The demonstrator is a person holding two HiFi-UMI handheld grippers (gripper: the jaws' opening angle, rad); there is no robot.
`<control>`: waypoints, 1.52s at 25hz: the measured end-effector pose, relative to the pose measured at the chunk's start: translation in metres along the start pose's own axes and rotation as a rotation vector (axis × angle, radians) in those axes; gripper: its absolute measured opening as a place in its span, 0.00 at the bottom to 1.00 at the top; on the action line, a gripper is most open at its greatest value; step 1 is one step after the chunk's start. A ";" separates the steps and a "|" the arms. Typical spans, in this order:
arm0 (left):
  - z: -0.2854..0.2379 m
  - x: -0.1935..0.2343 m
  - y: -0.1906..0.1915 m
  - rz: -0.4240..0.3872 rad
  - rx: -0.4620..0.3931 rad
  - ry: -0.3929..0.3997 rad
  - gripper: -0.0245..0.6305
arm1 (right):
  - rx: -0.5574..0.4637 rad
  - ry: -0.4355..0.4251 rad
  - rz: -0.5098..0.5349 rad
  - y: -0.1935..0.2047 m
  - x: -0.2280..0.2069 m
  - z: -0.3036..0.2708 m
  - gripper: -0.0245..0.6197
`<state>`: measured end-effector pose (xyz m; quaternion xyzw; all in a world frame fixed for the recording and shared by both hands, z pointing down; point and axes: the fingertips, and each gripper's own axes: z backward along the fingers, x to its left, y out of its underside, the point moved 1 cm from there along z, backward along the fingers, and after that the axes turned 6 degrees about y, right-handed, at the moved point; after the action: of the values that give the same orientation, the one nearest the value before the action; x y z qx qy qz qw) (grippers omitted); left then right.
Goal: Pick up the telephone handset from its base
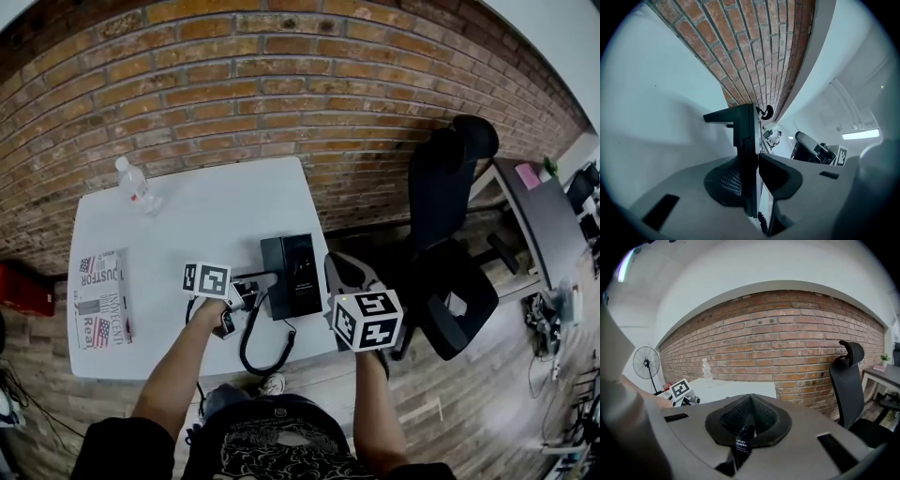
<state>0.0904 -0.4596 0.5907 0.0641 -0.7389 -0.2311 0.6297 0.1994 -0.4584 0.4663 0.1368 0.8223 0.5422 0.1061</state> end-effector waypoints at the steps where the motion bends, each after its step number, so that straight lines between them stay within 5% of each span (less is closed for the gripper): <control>1: 0.000 0.001 0.000 0.003 -0.006 0.001 0.18 | 0.002 -0.001 -0.001 0.001 -0.001 0.000 0.04; 18: 0.001 -0.011 -0.003 0.069 -0.056 0.072 0.15 | 0.018 -0.011 -0.012 0.006 -0.006 -0.002 0.04; 38: 0.026 -0.079 -0.018 -0.009 -0.113 0.102 0.15 | -0.016 -0.010 -0.036 -0.005 0.015 0.032 0.04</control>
<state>0.0772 -0.4383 0.5089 0.0436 -0.6912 -0.2719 0.6681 0.1953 -0.4278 0.4488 0.1239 0.8195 0.5462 0.1210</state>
